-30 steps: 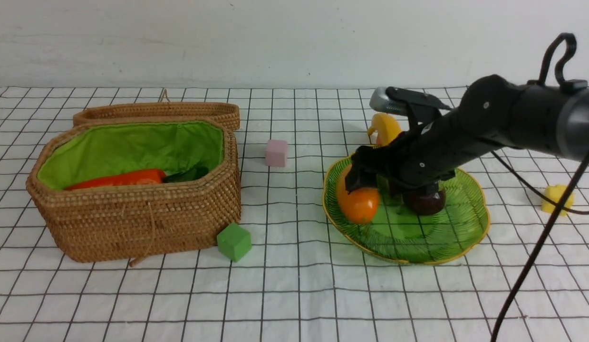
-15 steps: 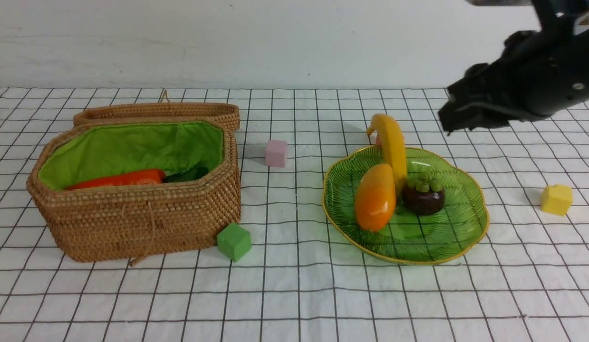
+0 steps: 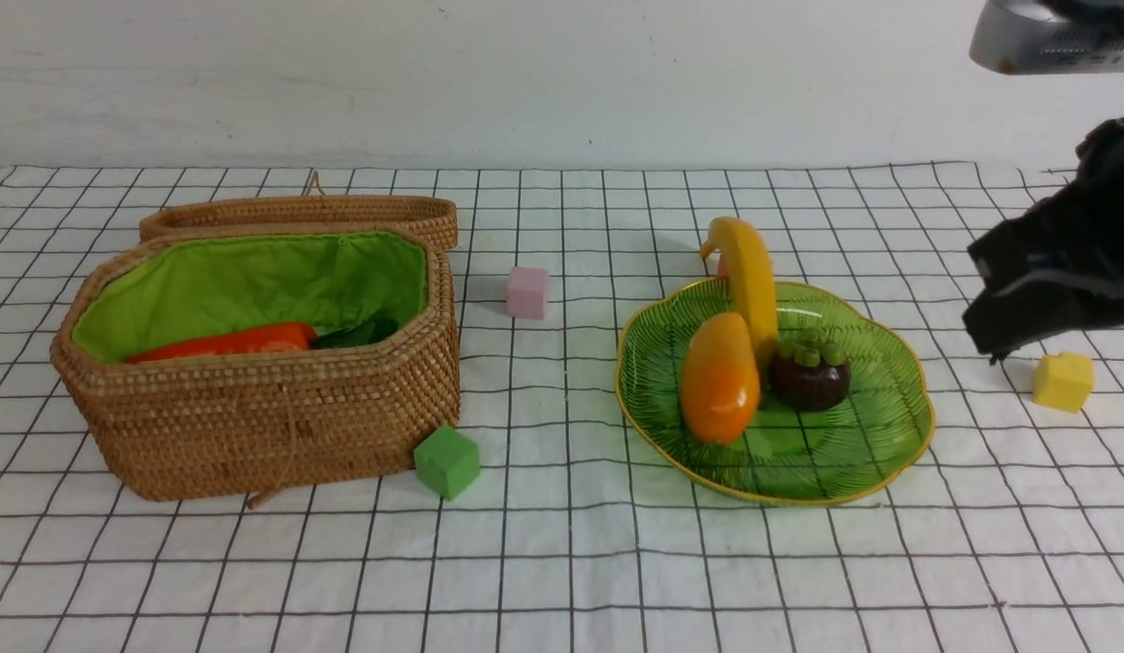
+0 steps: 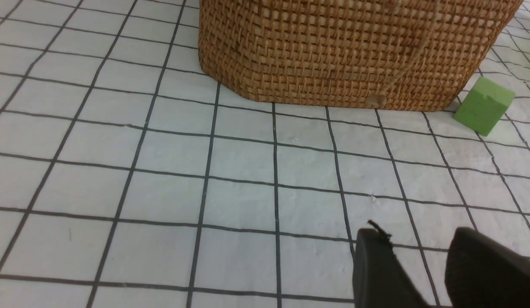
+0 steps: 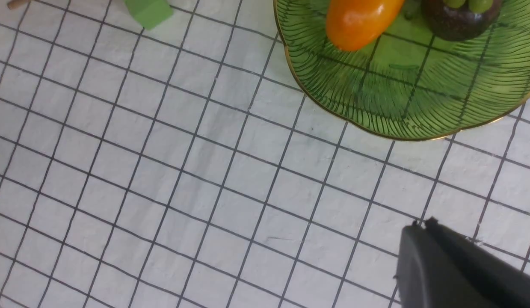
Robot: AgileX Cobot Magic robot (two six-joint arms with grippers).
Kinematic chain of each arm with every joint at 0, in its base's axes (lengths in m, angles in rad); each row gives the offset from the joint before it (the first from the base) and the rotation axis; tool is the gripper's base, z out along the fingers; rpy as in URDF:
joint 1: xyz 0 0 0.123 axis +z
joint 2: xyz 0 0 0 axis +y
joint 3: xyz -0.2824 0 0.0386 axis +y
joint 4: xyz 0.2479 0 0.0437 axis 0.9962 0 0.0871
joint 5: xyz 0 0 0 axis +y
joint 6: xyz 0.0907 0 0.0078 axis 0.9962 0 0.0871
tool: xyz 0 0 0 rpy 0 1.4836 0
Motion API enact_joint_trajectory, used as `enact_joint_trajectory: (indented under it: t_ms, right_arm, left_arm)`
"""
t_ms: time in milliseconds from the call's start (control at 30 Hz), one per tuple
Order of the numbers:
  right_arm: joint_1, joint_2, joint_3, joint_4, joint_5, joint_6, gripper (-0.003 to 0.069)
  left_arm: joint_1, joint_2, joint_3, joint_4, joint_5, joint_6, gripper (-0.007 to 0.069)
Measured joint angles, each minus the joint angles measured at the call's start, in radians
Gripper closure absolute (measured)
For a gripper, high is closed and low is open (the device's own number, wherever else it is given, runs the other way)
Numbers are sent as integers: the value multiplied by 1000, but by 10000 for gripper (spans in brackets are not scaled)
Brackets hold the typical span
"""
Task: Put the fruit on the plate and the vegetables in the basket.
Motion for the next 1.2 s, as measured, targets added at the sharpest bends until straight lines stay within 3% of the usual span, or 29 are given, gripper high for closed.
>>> enact_joint_trajectory:
  t_ms: [200,333,500,533,600,833,933,1067,1200]
  right_arm:
    - [-12,-51,20,-113,-12,-87,666]
    - [-85,-202,135,-188,-198,-86,664]
    - [-231,-570,504,-288,-494,79,665]
    - [-235,-570,522,-294,-494,79,665]
    - [-277,-787,751,-377,-614,200,663]
    - [-328,-1275,1294,-635,-659,494,657]
    - [-336,-1325,1405,-709,-688,566,655]
    - [-337,-1327,1436,-721,-755,579,655]
    - [-316,-1327,1442,-598,-809,406,651]
  left_arm:
    - [0,0,0,0,0,0,386]
    - [0,0,0,0,0,0,386]
    - [0,0,0,0,0,0,386]
    - [0,0,0,0,0,0,386]
    - [0,0,0,0,0,0,386]
    - [0,0,0,0,0,0,386]
    - [0,0,0,0,0,0,386]
    - [0,0,0,0,0,0,386]
    - [0,0,0,0,0,0,386]
